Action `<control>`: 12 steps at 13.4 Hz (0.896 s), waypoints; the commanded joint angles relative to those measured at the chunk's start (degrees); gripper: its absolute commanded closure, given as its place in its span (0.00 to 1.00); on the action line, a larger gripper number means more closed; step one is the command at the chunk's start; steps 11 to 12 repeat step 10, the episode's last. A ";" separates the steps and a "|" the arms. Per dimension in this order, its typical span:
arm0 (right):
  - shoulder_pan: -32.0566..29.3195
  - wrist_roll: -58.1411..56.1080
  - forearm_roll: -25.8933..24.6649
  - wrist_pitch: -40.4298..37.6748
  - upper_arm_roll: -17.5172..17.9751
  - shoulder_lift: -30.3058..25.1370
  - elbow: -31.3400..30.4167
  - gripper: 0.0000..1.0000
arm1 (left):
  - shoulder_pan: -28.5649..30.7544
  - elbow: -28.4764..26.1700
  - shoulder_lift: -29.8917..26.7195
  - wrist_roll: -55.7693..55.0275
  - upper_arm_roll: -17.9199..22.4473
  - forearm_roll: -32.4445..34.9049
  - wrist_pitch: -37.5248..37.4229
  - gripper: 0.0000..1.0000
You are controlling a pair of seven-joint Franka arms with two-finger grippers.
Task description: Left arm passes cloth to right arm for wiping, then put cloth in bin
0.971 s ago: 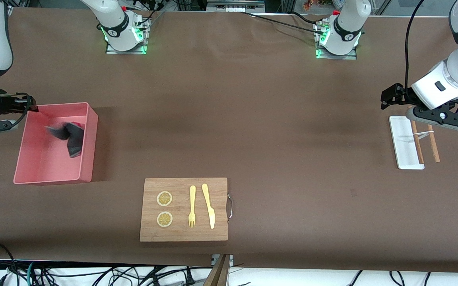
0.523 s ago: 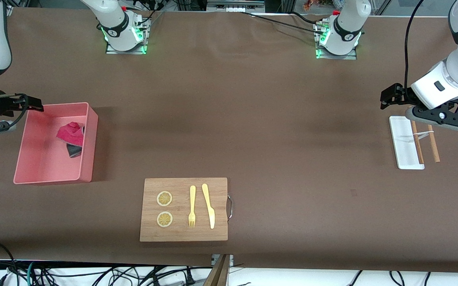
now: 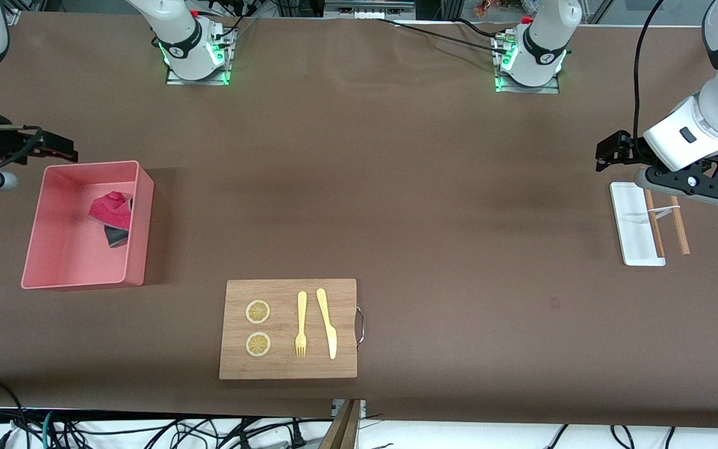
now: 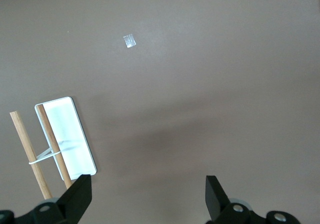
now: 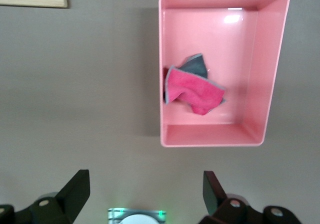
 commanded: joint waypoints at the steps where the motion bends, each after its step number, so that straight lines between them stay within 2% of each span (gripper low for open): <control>1: -0.52 6.12 0.66 -2.71 3.82 -0.78 2.31 0.00 | -0.31 0.72 -0.24 -0.40 0.03 0.04 -0.81 0.00; 12: -0.52 3.41 1.80 -1.40 4.35 -0.78 2.31 0.00 | -0.31 0.99 -0.33 -0.32 -1.37 1.61 -1.16 0.00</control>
